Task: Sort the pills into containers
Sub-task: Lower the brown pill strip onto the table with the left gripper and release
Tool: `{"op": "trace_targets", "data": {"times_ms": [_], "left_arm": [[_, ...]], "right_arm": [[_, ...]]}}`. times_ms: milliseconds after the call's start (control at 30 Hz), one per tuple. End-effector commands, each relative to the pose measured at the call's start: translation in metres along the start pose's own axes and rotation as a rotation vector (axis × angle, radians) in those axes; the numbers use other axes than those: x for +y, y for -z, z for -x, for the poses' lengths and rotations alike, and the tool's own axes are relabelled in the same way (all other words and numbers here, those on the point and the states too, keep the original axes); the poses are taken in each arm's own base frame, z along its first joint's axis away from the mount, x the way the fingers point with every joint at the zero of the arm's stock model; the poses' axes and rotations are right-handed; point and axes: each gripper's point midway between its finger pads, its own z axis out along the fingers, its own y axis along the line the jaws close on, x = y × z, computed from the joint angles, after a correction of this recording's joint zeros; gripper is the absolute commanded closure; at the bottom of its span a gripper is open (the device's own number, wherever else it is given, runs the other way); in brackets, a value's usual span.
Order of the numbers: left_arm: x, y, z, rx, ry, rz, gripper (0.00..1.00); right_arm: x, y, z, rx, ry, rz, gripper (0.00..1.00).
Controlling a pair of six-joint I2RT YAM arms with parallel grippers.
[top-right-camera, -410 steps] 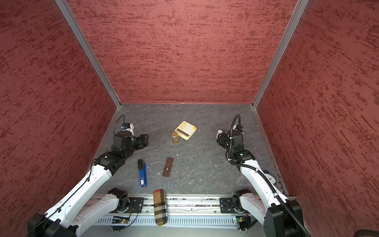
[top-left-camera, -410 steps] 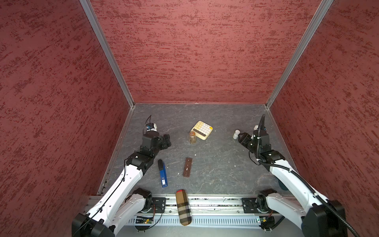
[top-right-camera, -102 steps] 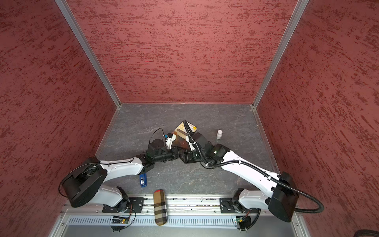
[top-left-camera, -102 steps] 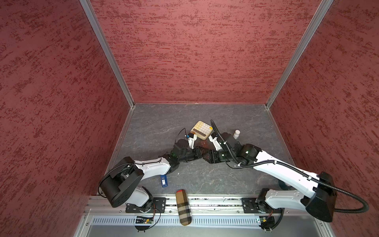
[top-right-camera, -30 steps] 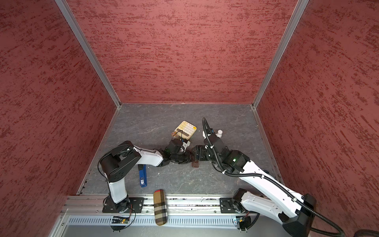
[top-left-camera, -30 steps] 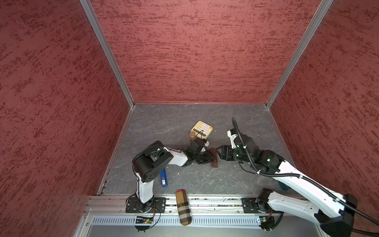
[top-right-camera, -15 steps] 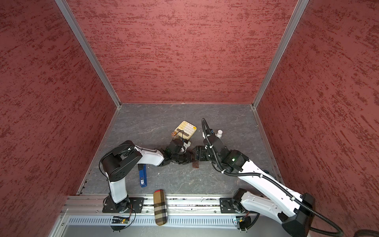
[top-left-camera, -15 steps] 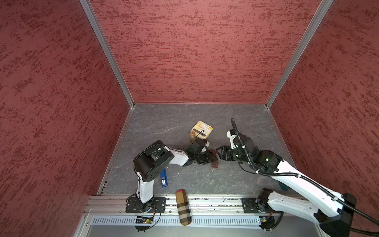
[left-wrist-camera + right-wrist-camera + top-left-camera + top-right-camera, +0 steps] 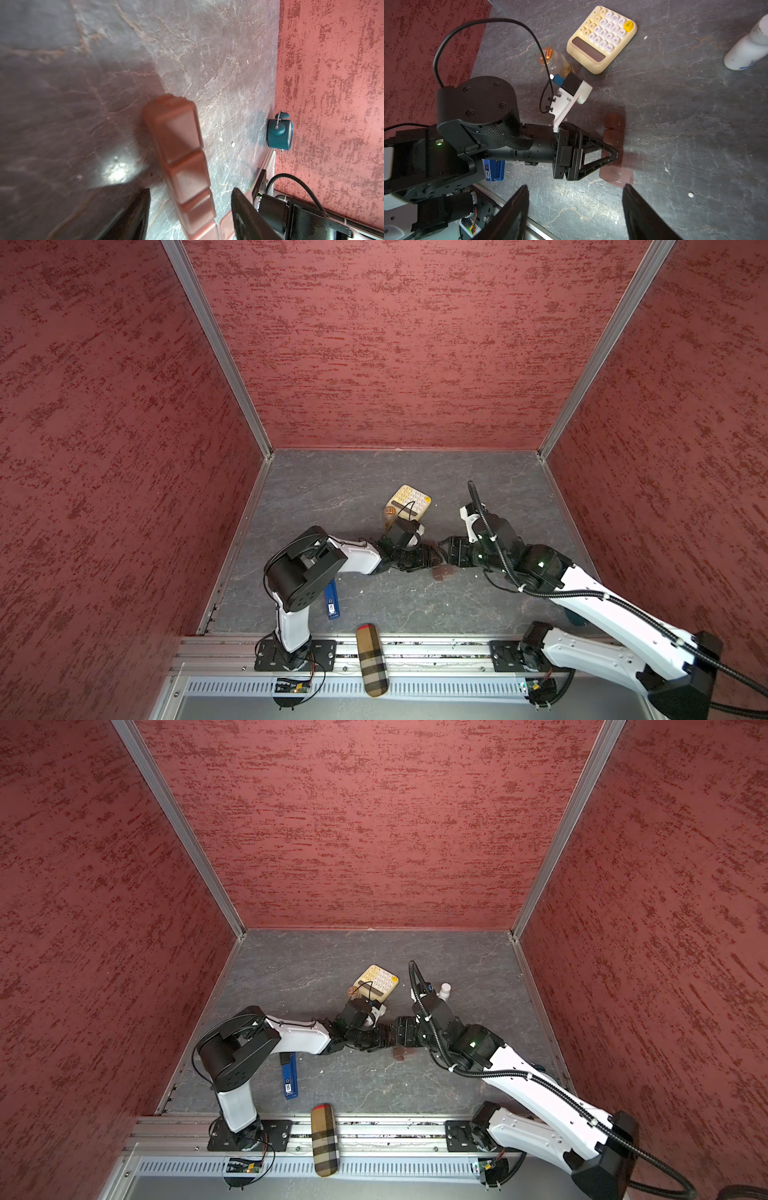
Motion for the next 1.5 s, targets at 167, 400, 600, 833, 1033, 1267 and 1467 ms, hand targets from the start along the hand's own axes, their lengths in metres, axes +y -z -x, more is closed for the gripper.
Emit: {"op": "trace_targets", "data": {"times_ms": [167, 400, 600, 833, 1033, 1267, 1467], "left_arm": [[0.026, 0.008, -0.009, 0.017, 0.011, 0.116, 0.34], [0.011, 0.023, -0.006, -0.017, -0.007, 0.099, 0.22], [0.007, 0.025, -0.015, 0.012, -0.041, 0.141, 0.23], [0.021, 0.036, -0.025, 0.028, -0.046, 0.197, 0.30], [0.027, 0.044, -0.028, 0.023, -0.043, 0.217, 0.39], [0.033, 0.049, -0.031, 0.019, -0.036, 0.238, 0.51], [0.036, 0.052, -0.031, 0.020, -0.030, 0.247, 0.60]], "right_arm": [[-0.001, 0.000, 0.001, -0.011, -0.009, 0.006, 0.28], [-0.002, -0.001, 0.001, -0.009, -0.009, 0.005, 0.28], [-0.002, -0.002, 0.000, -0.005, -0.010, 0.006, 0.28], [-0.004, -0.004, -0.003, 0.001, -0.010, 0.005, 0.28], [-0.006, -0.006, -0.005, 0.006, -0.007, 0.000, 0.28], [-0.010, -0.010, -0.008, 0.016, -0.002, -0.018, 0.28], [-0.016, -0.019, -0.015, 0.040, 0.003, -0.038, 0.28]]}}
